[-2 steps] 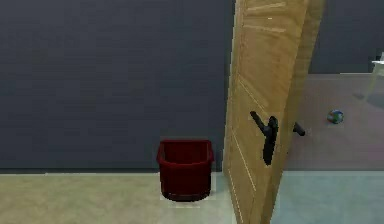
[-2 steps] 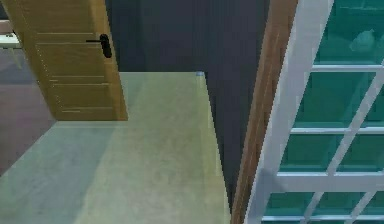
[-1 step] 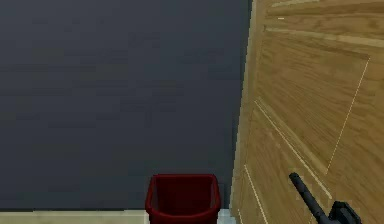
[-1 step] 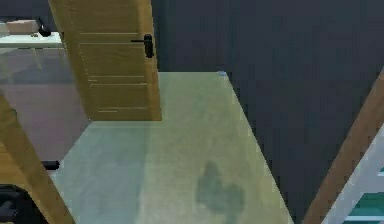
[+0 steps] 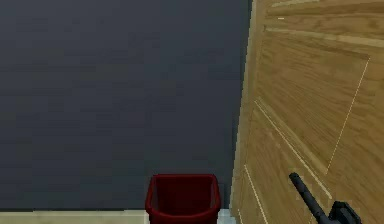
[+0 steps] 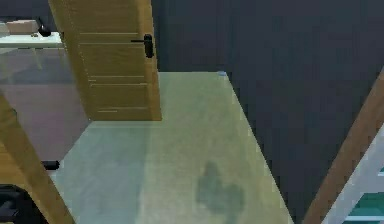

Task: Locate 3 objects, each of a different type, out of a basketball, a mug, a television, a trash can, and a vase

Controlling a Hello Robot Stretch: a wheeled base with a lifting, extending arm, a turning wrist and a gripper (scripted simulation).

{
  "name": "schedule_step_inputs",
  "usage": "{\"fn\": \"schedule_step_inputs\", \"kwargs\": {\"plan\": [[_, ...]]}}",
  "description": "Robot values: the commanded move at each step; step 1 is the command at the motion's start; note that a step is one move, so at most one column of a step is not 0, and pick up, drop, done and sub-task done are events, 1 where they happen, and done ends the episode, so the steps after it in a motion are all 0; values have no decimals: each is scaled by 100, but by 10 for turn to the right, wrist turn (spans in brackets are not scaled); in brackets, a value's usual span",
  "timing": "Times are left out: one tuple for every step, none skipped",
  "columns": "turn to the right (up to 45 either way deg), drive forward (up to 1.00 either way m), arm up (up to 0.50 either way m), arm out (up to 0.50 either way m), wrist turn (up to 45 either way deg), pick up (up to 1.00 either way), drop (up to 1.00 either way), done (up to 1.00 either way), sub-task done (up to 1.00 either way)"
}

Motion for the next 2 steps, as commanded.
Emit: {"fn": "schedule_step_inputs", "kwargs": {"plan": [[-450, 0, 0, 0, 0, 0, 0, 0, 0], [-450, 0, 0, 0, 0, 0, 0, 0, 0]]}}
